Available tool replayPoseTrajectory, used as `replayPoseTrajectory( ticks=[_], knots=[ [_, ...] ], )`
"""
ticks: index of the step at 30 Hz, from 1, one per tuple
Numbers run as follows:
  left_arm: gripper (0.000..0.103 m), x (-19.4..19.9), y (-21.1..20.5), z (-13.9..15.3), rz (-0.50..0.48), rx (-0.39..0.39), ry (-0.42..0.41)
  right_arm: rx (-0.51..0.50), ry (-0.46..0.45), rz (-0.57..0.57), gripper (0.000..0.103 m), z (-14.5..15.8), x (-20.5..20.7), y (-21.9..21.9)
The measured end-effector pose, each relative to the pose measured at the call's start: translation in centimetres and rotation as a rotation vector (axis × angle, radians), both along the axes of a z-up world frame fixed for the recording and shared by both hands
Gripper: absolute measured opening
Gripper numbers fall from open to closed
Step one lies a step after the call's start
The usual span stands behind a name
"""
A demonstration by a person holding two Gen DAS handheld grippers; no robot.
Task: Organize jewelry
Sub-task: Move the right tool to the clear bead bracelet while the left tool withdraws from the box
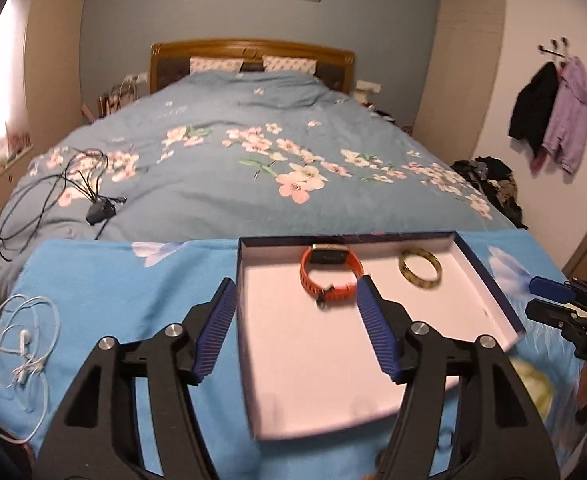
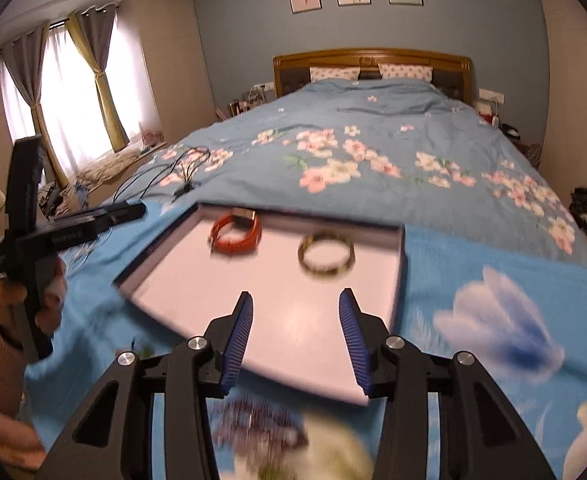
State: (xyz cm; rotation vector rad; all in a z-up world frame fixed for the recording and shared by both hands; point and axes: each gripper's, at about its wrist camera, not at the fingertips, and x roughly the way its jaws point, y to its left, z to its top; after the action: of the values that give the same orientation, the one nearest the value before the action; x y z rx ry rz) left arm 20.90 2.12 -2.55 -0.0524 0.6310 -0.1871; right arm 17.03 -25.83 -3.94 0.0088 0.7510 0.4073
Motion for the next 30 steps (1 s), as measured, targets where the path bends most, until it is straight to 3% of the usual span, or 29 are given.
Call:
replayPoseTrajectory(
  ticks=[7, 12, 26, 28, 29, 30],
  knots=[
    [0.065, -6.1, 0.3, -0.9, -0.063, 0.037, -0.034, -0.001, 0.092, -0.006, 0.037, -3.2, -3.8, -1.1],
    [0.066, -8.8, -0.3, -2.1, -0.100, 0.067, -0.023, -0.004, 0.102, 0.032, 0.036, -4.3, -6.2, -0.1],
    [0.069, -10.8, -1.0, -4.2, -0.119, 0.046, 0.025, -0.231, 0.062, 0.136, 0.036, -5.7, -5.7, 3.8],
    [0.069, -10.8, -1.0, -4.4, -0.119, 0.043, 0.032, -0.245, 0.072, 0.153, 0.030, -6.0, -5.8, 4.0],
    [0.069, -10.8, -1.0, -4.4, -0.118, 0.042, 0.034, -0.255, 0.074, 0.162, 0.020, -6.1, -5.9, 4.1],
    [0.069, -10.9, -0.9, -4.4, -0.119, 0.040, 0.034, -0.260, 0.076, 0.173, 0.017, -6.1, -6.0, 4.2]
  ],
)
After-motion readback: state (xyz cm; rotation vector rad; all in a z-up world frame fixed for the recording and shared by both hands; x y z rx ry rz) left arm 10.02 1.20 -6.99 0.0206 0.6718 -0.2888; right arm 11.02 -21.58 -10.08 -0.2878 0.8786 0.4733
